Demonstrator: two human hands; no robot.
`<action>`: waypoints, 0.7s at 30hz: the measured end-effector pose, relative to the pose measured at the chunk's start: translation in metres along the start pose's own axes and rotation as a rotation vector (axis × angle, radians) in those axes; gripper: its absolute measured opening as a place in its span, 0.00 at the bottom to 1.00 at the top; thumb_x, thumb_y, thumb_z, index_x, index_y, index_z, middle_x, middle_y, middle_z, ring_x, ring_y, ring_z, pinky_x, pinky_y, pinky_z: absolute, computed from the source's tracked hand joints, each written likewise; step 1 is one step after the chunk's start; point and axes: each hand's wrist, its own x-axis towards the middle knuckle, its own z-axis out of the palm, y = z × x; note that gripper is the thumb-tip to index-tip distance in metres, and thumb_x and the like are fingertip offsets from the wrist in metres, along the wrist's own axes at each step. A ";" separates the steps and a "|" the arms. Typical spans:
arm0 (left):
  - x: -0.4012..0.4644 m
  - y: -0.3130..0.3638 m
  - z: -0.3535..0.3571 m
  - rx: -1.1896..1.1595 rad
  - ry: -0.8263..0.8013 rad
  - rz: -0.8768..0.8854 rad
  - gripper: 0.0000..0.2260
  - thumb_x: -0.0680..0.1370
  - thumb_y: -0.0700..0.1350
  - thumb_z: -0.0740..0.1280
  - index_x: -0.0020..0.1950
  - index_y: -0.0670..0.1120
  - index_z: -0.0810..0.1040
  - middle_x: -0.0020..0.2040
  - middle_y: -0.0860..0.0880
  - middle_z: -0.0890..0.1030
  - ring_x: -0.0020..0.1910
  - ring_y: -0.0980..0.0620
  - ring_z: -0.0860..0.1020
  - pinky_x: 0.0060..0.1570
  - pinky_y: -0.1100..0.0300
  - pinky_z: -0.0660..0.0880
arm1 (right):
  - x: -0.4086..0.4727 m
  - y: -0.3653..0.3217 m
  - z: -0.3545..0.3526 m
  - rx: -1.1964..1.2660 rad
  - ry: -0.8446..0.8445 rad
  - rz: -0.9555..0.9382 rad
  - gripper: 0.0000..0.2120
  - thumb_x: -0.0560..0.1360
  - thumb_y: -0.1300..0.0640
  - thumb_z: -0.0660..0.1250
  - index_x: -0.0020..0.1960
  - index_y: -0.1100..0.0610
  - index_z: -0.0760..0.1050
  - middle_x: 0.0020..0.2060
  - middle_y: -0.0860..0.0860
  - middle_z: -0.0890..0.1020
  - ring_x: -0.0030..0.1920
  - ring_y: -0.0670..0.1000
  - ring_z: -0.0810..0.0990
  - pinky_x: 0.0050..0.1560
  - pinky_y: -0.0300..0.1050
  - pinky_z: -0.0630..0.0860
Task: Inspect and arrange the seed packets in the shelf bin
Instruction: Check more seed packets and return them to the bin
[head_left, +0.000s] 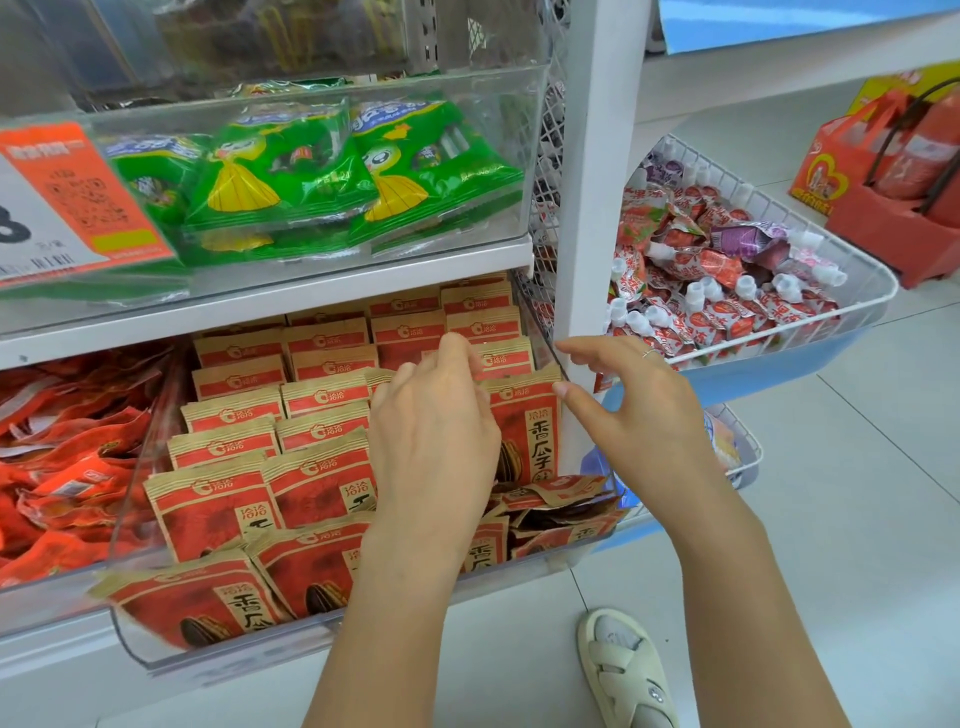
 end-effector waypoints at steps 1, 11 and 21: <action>0.000 -0.001 0.000 0.002 -0.033 0.010 0.06 0.80 0.48 0.65 0.57 0.52 0.73 0.47 0.54 0.81 0.51 0.51 0.75 0.56 0.55 0.69 | -0.001 -0.001 -0.004 0.018 -0.028 0.010 0.11 0.75 0.53 0.71 0.58 0.46 0.80 0.47 0.41 0.78 0.50 0.43 0.75 0.50 0.40 0.70; -0.010 0.005 -0.013 0.057 -0.382 0.188 0.20 0.81 0.60 0.57 0.72 0.55 0.69 0.74 0.54 0.69 0.76 0.54 0.59 0.73 0.56 0.55 | -0.015 0.009 -0.046 0.268 -0.494 0.194 0.10 0.66 0.45 0.75 0.47 0.42 0.83 0.41 0.40 0.84 0.36 0.42 0.78 0.40 0.30 0.71; -0.012 0.000 -0.016 0.083 -0.463 0.202 0.24 0.79 0.64 0.57 0.73 0.55 0.69 0.78 0.54 0.62 0.79 0.55 0.47 0.76 0.54 0.49 | -0.017 0.005 -0.041 0.144 -0.637 0.265 0.11 0.71 0.55 0.70 0.45 0.39 0.82 0.44 0.47 0.81 0.36 0.39 0.80 0.39 0.31 0.72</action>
